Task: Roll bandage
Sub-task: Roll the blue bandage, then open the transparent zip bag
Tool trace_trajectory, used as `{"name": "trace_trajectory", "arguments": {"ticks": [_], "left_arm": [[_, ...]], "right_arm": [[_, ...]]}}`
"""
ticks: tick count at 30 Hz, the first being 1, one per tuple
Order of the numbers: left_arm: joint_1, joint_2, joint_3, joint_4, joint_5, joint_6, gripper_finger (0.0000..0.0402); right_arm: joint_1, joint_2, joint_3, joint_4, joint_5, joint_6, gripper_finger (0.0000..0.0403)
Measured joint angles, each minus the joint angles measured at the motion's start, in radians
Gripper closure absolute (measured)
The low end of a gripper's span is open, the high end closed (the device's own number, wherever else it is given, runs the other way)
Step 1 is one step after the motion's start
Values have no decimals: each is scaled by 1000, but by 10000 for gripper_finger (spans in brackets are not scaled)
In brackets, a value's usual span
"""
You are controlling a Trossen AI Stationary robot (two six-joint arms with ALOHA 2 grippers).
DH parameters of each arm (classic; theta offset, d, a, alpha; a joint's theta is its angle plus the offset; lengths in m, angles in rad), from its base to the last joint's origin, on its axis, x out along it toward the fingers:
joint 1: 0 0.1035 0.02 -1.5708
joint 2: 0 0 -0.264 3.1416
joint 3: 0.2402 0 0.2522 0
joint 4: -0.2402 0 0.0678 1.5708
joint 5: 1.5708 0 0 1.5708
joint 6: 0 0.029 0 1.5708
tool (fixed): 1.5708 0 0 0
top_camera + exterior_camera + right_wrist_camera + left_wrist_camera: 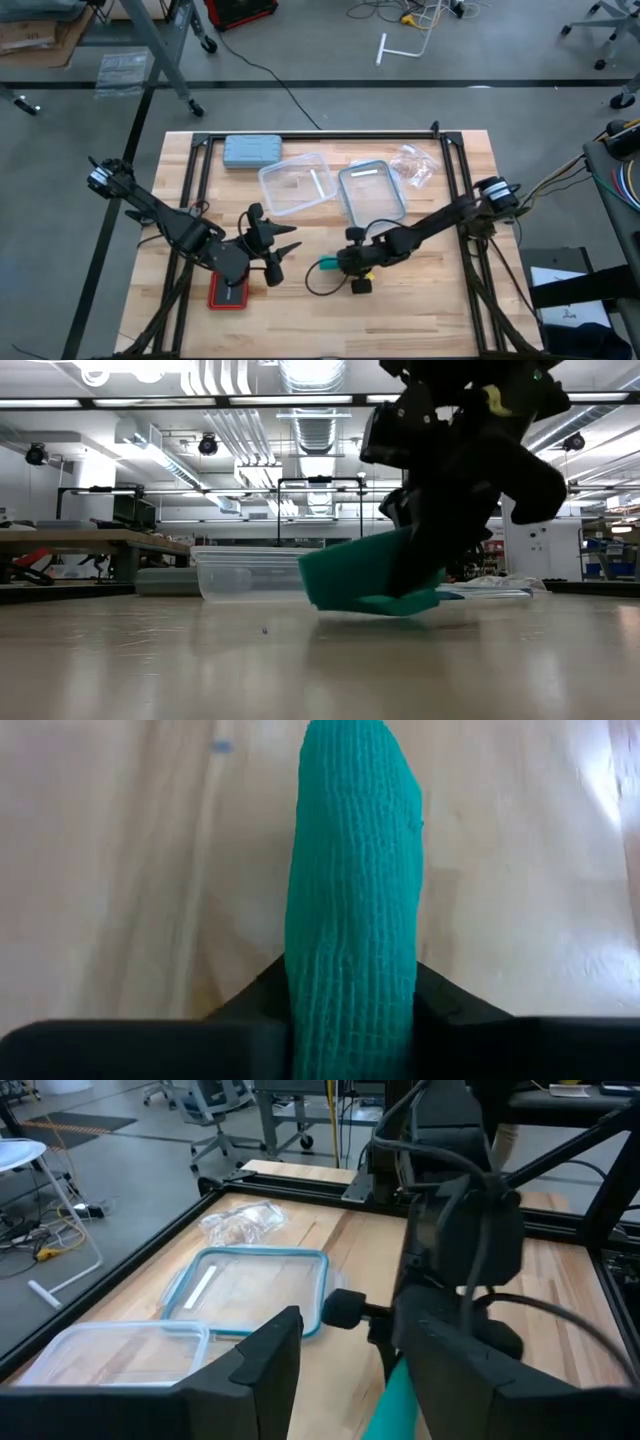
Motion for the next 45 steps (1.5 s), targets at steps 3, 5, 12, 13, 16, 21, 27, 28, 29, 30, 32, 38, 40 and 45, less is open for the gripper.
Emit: {"name": "trace_trajectory", "arguments": {"ticks": [3,5,12,13,16,21,27,28,29,30,32,38,40,45], "left_arm": [[0,0,0,-1,0,0,240],[0,0,0,-3,0,0,243],[0,1,0,-10,0,0,247],[0,1,0,-10,0,0,246],[0,1,0,-11,0,0,240],[0,1,0,-14,1,0,234],[0,5,-3,-17,1,0,233],[0,9,-3,-16,1,0,233],[0,15,-3,-16,1,0,234],[0,22,-3,-16,1,0,235],[6,39,-3,-8,1,0,240],[60,102,-3,28,0,1,257],[90,111,-4,32,0,1,263],[166,113,-4,41,1,58,278]], "right_arm": [[0,4,13,4,-2,5,283],[0,3,17,-1,-5,6,259],[0,-46,31,-20,-27,7,186],[0,-57,30,-29,-27,8,179],[0,-116,30,-98,-24,16,163],[0,-273,20,-286,32,42,158],[0,-526,-94,-391,141,80,172],[0,-571,-123,-398,158,96,174],[-5,-618,-153,-405,178,114,176],[-11,-663,-185,-406,199,135,178],[-27,-752,-254,-408,246,198,180],[-118,-979,-412,-426,434,500,181],[-166,-1027,-429,-456,464,594,183],[-286,-1060,-434,-480,475,648,193]]}}
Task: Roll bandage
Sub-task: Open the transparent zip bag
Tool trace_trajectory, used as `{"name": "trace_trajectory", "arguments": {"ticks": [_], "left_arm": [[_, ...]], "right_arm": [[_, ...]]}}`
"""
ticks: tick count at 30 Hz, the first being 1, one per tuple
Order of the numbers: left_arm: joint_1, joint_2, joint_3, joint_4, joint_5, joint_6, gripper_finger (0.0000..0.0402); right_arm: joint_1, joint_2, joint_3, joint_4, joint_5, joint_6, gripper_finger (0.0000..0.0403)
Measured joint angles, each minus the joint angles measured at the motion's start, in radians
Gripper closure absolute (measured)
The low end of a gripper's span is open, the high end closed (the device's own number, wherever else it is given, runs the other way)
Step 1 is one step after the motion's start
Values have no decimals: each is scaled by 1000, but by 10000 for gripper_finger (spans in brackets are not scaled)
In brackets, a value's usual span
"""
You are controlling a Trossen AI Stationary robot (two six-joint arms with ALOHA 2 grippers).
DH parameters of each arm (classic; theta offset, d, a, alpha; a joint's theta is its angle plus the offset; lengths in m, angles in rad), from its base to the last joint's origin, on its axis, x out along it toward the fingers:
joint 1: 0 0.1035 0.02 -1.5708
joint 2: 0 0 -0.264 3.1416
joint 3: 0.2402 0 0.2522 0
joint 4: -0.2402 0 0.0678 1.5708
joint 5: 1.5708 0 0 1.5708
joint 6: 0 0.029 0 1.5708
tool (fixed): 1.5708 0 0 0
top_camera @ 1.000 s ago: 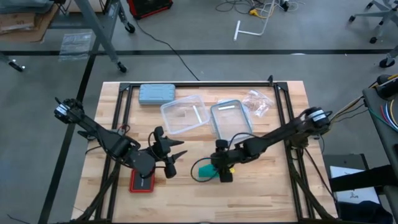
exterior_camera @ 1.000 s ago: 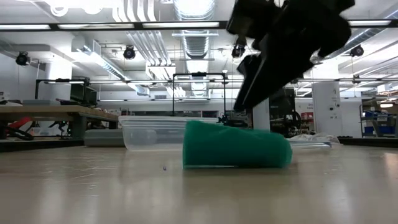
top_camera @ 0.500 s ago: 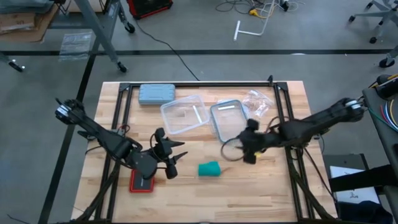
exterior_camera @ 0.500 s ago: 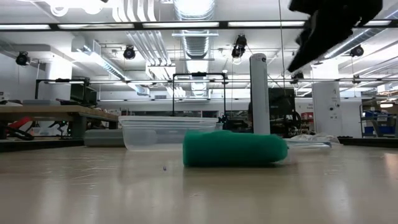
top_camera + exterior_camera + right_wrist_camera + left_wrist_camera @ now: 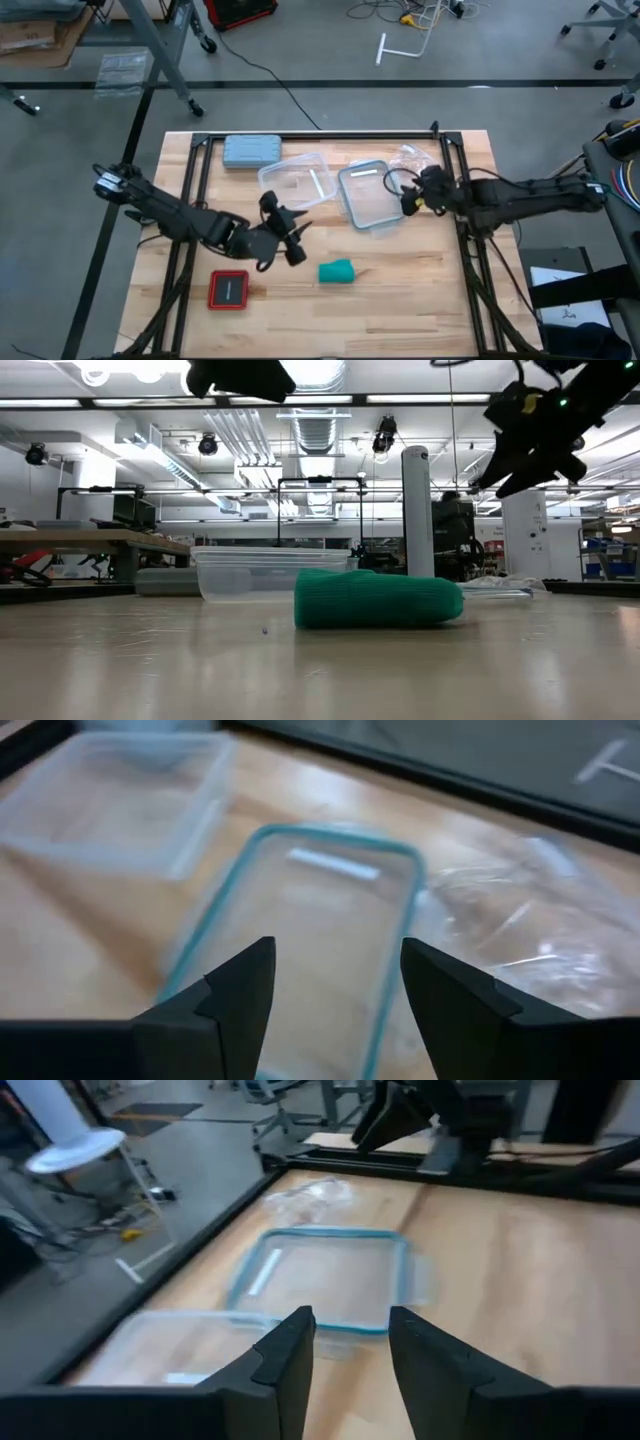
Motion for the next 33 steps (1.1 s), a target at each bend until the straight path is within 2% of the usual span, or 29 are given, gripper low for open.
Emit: {"name": "trace_trajectory", "arguments": {"ticks": [5,15,19,25,33], "left_arm": [[70,-2,0,14,7,92,286],[153,-4,0,27,87,129,276],[168,-8,0,28,89,184,284],[216,-31,1,66,92,256,287],[263,-47,1,71,194,323,287]], "right_arm": [[-123,63,5,-2,-8,-16,202],[-352,329,5,-29,-185,-31,204],[-409,423,34,-38,-189,-57,204],[-482,573,157,-100,-156,-120,204],[-590,804,274,-163,-171,-215,204]]}}
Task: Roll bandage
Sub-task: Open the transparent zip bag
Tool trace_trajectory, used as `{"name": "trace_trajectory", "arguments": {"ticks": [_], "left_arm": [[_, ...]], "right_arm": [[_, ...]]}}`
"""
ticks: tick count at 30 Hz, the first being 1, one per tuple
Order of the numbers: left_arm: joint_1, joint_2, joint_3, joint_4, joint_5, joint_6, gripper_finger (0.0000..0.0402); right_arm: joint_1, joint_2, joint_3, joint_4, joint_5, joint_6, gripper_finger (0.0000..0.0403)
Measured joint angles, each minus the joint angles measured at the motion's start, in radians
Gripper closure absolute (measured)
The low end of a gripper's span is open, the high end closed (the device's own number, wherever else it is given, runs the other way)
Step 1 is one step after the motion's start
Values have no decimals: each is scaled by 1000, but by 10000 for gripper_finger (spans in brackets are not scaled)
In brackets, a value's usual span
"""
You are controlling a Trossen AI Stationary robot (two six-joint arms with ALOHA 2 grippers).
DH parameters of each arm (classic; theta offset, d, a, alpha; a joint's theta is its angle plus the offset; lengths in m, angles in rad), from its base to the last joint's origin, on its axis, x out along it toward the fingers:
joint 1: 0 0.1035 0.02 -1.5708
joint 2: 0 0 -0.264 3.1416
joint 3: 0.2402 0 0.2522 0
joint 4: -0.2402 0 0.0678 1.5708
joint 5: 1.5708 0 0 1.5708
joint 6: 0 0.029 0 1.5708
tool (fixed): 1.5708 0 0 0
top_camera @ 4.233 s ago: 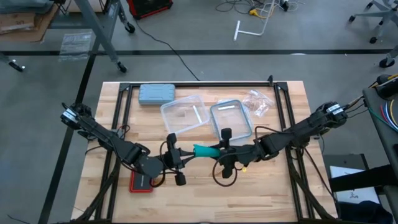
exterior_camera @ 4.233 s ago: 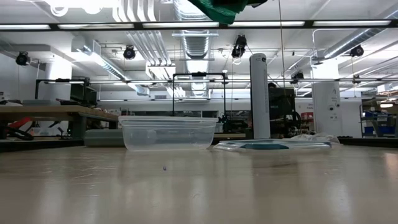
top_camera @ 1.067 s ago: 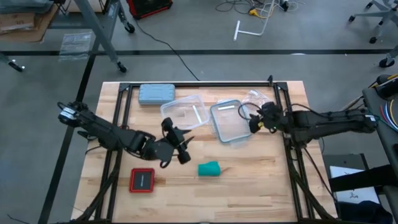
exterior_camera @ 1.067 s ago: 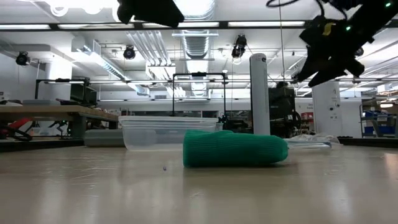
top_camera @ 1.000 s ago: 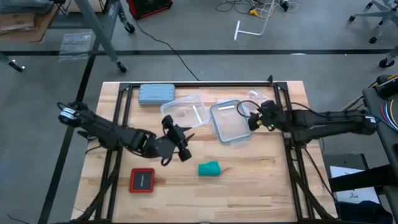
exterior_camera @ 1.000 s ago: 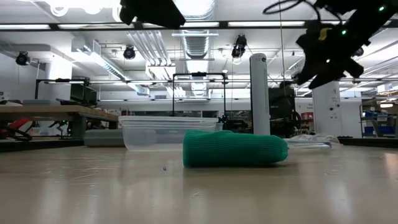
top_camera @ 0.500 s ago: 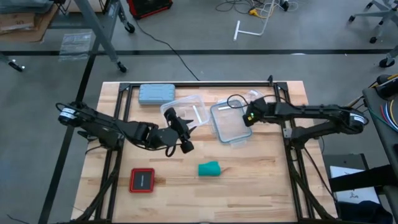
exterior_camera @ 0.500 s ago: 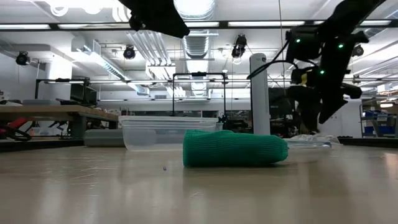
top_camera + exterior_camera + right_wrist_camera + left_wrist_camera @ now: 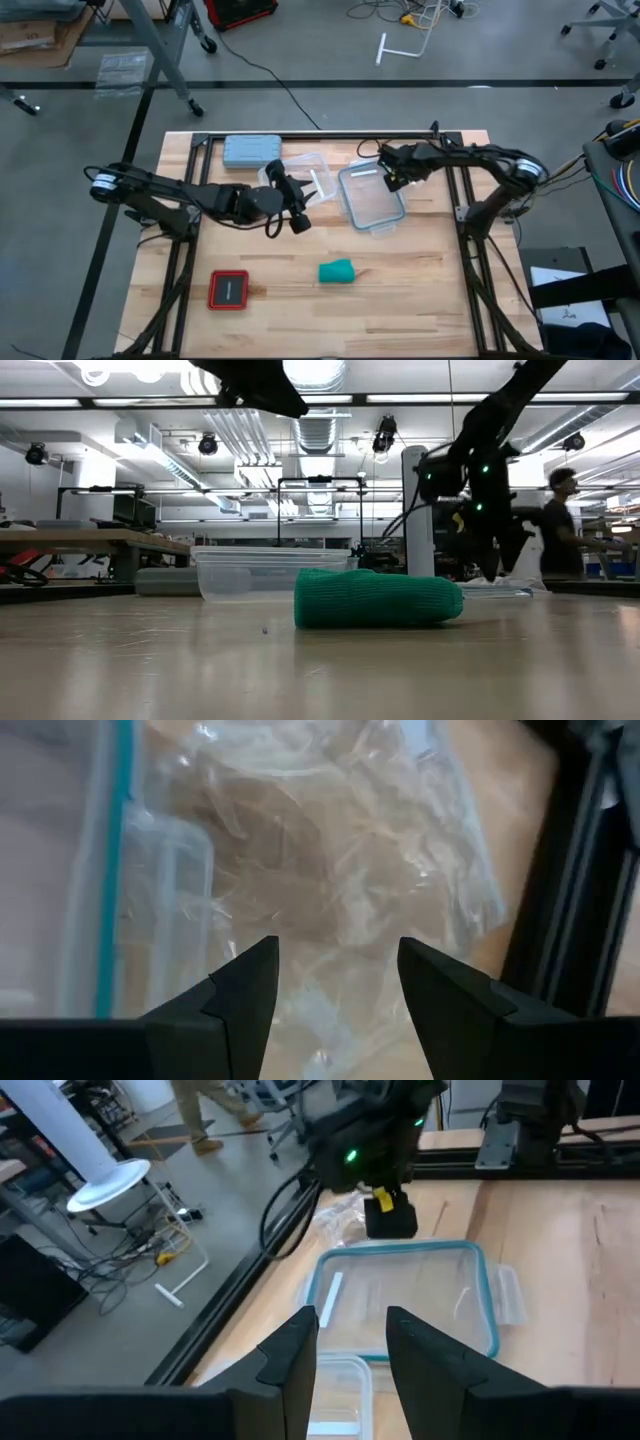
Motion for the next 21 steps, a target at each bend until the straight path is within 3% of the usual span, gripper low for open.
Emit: {"name": "trace_trajectory", "arguments": {"ticks": [5,10,13,17,21], "left_arm": [[9,0,0,2,2,35,287],[10,0,0,-4,38,48,287],[10,0,0,-21,79,48,287],[9,0,0,-22,90,35,287],[9,0,0,-22,123,17,287]], "right_arm": [[-70,120,39,5,-110,-21,204],[-104,149,49,7,-164,-46,221],[-104,135,48,11,-177,-65,276],[-104,93,41,1,-203,-91,384],[-103,55,32,-5,-173,-96,397]]}}
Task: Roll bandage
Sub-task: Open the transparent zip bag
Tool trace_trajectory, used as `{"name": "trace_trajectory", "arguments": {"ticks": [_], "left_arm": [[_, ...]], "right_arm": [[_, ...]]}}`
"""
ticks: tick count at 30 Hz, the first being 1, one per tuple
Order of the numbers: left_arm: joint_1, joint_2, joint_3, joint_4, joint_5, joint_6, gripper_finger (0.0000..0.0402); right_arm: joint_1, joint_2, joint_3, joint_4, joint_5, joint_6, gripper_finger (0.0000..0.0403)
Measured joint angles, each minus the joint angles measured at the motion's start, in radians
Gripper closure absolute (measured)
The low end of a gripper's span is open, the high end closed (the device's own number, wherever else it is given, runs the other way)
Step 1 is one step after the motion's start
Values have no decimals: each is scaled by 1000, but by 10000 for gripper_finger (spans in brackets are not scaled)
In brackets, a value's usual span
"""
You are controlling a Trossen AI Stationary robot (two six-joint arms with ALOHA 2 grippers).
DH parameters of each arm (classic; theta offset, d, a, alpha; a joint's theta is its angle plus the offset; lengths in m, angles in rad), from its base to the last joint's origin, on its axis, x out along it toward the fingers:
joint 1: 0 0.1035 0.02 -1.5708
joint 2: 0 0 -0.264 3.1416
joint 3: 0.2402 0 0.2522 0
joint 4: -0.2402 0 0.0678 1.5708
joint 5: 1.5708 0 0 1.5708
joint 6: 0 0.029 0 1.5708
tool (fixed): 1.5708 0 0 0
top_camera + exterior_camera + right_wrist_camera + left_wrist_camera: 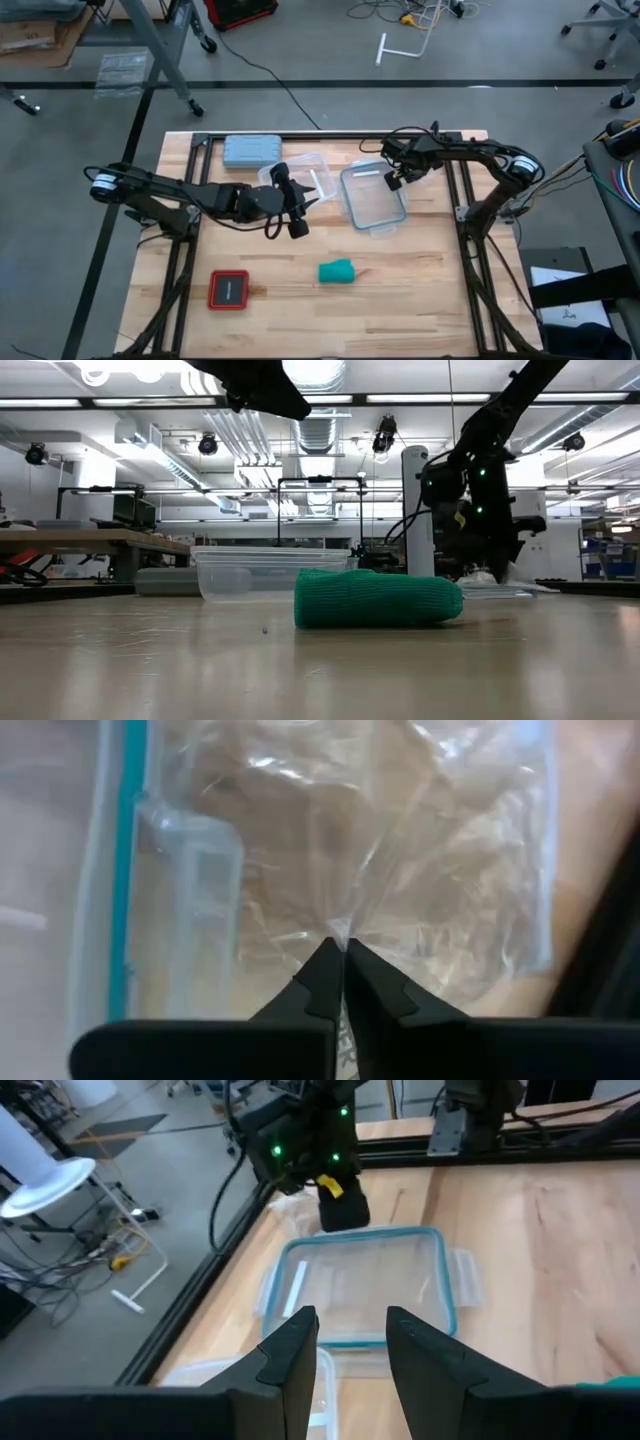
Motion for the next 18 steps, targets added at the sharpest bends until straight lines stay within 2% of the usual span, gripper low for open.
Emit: {"name": "trace_trajectory", "arguments": {"ticks": [5,10,14,18], "left_arm": [[0,0,-2,0,3,-72,287],[3,12,-4,-1,57,-137,287],[3,22,-4,5,87,-163,287],[3,27,-4,27,137,-142,287]], "right_arm": [[39,-143,-4,-38,81,22,402],[125,-404,-4,-68,124,51,402],[244,-631,-6,-59,139,75,402],[460,-852,-48,84,108,34,403]]}}
